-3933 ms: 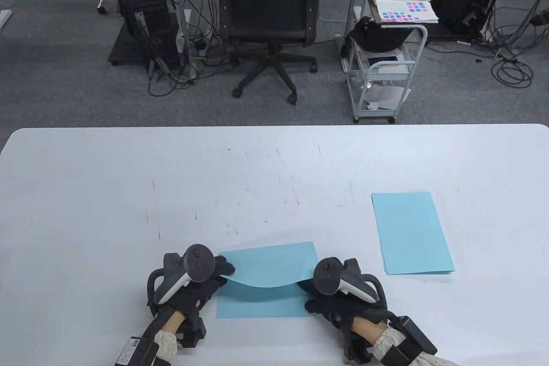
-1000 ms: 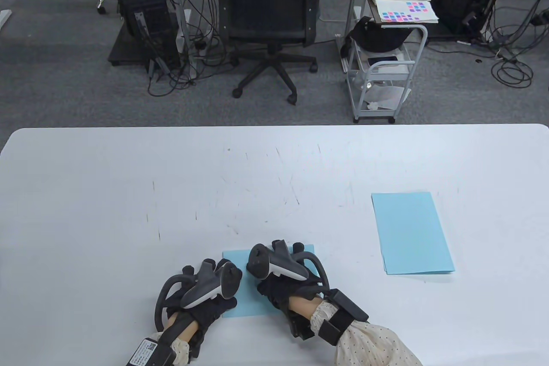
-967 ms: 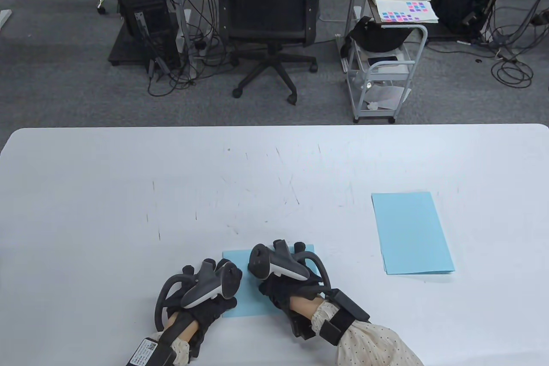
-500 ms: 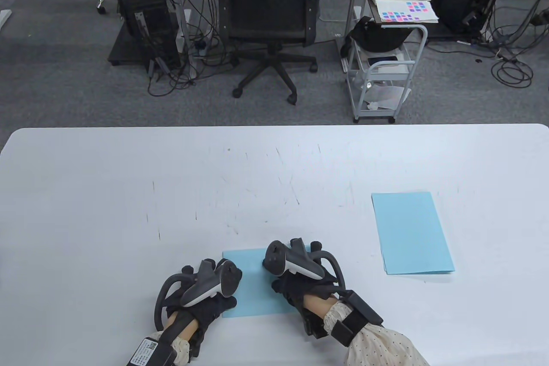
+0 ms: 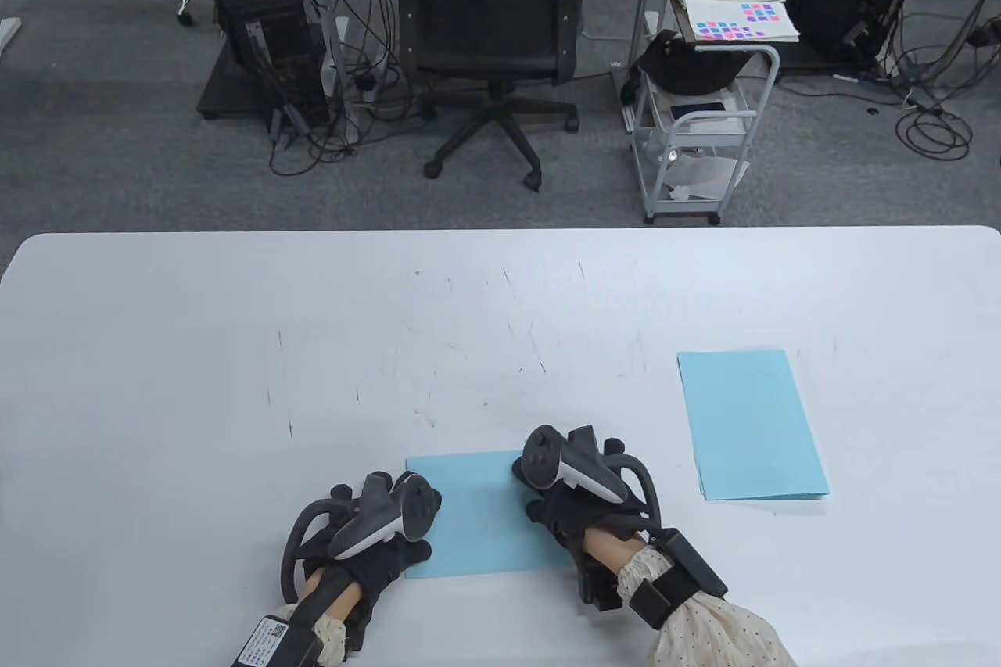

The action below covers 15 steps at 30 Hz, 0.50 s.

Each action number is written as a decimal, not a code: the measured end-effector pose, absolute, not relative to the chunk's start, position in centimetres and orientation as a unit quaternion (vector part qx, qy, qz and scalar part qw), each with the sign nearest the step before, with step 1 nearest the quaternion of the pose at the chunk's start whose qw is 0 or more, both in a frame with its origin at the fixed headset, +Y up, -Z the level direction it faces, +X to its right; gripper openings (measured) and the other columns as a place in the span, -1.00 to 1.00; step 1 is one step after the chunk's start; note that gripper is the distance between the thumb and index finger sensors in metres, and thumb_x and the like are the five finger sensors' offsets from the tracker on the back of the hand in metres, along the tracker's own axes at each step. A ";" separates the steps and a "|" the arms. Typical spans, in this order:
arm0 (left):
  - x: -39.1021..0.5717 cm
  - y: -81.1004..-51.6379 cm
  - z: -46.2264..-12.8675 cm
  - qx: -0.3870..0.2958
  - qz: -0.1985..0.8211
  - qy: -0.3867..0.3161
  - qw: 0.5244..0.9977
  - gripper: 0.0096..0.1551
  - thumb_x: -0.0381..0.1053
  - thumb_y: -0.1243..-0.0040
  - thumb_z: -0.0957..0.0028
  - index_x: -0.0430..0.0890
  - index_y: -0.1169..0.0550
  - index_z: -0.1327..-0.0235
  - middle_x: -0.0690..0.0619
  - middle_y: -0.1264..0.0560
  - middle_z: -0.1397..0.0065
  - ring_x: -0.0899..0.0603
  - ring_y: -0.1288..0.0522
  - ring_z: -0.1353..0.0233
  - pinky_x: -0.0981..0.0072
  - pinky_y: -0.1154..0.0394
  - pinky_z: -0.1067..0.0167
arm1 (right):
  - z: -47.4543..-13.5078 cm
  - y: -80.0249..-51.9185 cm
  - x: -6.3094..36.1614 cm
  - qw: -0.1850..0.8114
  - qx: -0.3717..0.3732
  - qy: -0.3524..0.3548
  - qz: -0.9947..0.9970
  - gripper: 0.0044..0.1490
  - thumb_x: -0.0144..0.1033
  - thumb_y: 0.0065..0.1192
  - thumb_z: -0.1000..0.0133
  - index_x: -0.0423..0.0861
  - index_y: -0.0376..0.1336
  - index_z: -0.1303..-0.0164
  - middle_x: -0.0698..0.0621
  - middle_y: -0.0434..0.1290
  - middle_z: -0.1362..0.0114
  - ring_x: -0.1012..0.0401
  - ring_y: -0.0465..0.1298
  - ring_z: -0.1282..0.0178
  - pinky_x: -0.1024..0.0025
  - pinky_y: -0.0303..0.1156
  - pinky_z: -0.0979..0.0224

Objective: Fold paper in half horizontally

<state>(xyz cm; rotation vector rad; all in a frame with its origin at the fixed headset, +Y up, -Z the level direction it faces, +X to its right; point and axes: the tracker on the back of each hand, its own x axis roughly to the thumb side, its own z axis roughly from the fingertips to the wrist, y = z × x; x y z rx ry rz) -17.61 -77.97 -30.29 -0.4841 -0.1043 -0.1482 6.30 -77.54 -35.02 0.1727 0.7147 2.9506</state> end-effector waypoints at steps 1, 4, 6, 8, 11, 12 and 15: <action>-17.6 -78.0 -30.3 -0.239 -0.073 -0.051 0.967 -0.20 0.35 0.00 0.22 0.59 -0.05 -0.34 0.51 0.10 -0.66 0.04 0.06 -0.77 -0.17 0.01 -0.70 | -35.1 -77.6 6.6 0.057 0.053 0.236 0.969 -0.19 -0.02 0.16 -0.09 0.38 -0.07 -0.53 0.39 -0.14 -0.73 0.00 -0.37 -0.73 -0.29 -0.51 -0.57; -17.6 -78.0 -30.3 -0.240 -0.071 -0.050 0.967 -0.20 0.35 0.00 0.22 0.60 -0.04 -0.34 0.51 0.10 -0.66 0.05 0.06 -0.77 -0.16 0.01 -0.70 | -35.2 -77.7 7.1 0.065 0.047 0.238 0.968 -0.19 -0.02 0.16 -0.09 0.39 -0.07 -0.53 0.40 -0.14 -0.73 0.00 -0.37 -0.73 -0.29 -0.51 -0.57; -17.6 -78.0 -30.3 -0.241 -0.071 -0.049 0.967 -0.20 0.35 0.00 0.22 0.60 -0.04 -0.34 0.51 0.11 -0.66 0.05 0.06 -0.77 -0.16 0.01 -0.70 | -35.2 -77.7 7.4 0.066 0.045 0.237 0.968 -0.19 -0.02 0.16 -0.08 0.39 -0.07 -0.53 0.40 -0.14 -0.73 0.00 -0.36 -0.73 -0.28 -0.51 -0.57; -17.6 -78.0 -30.3 -0.241 -0.071 -0.048 0.967 -0.20 0.35 0.00 0.22 0.60 -0.04 -0.34 0.51 0.11 -0.66 0.05 0.06 -0.77 -0.16 0.01 -0.70 | -35.2 -77.7 7.7 0.070 0.041 0.238 0.968 -0.19 -0.02 0.16 -0.08 0.39 -0.07 -0.53 0.40 -0.14 -0.72 0.00 -0.36 -0.73 -0.28 -0.51 -0.57; -17.6 -78.0 -30.3 -0.241 -0.070 -0.048 0.967 -0.20 0.35 0.01 0.22 0.60 -0.04 -0.34 0.52 0.11 -0.66 0.05 0.07 -0.77 -0.16 0.02 -0.70 | -35.3 -77.7 8.0 0.073 0.038 0.238 0.968 -0.19 -0.02 0.16 -0.08 0.39 -0.07 -0.53 0.41 -0.14 -0.72 0.00 -0.36 -0.73 -0.28 -0.51 -0.57; -17.7 -78.0 -30.3 -0.241 -0.070 -0.047 0.967 -0.20 0.35 0.01 0.22 0.60 -0.04 -0.34 0.52 0.11 -0.66 0.05 0.07 -0.77 -0.16 0.02 -0.70 | -35.3 -77.7 8.1 0.073 0.037 0.238 0.968 -0.19 -0.02 0.16 -0.08 0.40 -0.07 -0.52 0.41 -0.14 -0.72 0.01 -0.36 -0.73 -0.28 -0.51 -0.57; -17.7 -78.0 -30.3 -0.242 -0.069 -0.047 0.967 -0.20 0.35 0.01 0.22 0.60 -0.04 -0.34 0.52 0.11 -0.66 0.05 0.07 -0.77 -0.16 0.02 -0.70 | -35.3 -77.7 8.5 0.072 0.032 0.238 0.968 -0.19 -0.02 0.16 -0.08 0.40 -0.07 -0.52 0.41 -0.14 -0.72 0.00 -0.36 -0.73 -0.28 -0.51 -0.57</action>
